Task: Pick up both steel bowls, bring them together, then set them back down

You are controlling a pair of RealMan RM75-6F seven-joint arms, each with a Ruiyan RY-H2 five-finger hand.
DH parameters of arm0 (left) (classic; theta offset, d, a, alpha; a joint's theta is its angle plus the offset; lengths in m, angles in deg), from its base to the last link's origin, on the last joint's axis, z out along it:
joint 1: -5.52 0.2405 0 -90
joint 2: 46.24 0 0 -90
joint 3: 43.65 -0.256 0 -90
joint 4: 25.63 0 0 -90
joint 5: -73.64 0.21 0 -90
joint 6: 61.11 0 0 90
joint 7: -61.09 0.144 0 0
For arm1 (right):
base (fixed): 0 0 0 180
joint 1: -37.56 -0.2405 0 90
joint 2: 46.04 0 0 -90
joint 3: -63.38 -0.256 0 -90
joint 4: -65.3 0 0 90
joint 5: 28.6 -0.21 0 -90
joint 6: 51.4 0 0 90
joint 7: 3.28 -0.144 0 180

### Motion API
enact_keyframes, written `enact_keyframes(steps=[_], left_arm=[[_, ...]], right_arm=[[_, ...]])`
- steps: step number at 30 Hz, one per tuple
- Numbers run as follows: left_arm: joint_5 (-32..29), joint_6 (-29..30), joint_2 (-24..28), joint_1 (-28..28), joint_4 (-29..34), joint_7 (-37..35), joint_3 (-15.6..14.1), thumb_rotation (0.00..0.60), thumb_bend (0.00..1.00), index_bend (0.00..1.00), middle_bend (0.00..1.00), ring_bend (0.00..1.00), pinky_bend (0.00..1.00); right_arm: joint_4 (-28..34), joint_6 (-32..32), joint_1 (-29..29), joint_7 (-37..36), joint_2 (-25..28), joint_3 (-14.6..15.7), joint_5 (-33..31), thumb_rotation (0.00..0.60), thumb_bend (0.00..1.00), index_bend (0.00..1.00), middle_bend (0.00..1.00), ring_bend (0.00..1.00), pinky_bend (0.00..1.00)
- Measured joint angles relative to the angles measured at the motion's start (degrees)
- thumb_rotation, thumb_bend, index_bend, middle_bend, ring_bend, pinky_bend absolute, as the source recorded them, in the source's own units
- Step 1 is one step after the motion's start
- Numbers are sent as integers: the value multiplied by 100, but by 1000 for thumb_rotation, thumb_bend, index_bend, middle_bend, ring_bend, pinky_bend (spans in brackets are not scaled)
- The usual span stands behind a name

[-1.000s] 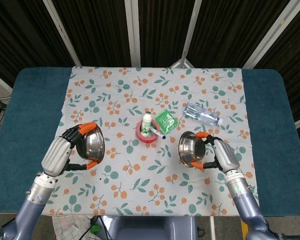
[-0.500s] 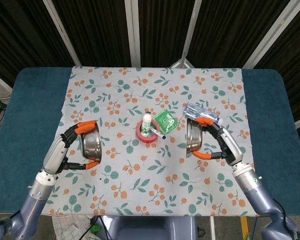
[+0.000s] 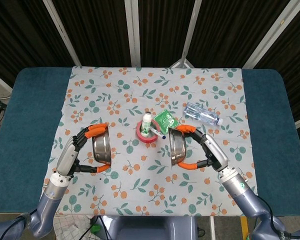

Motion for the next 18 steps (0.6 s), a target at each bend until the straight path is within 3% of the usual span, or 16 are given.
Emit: enact_keyframes(steps=[18], left_arm=[[203,109,-504,-152,-107,231,-138,600,0,201,204,197,385]], right_arm=[[513,-82,-366,1359,-550,86,-573,600,153,577,374,497,169]])
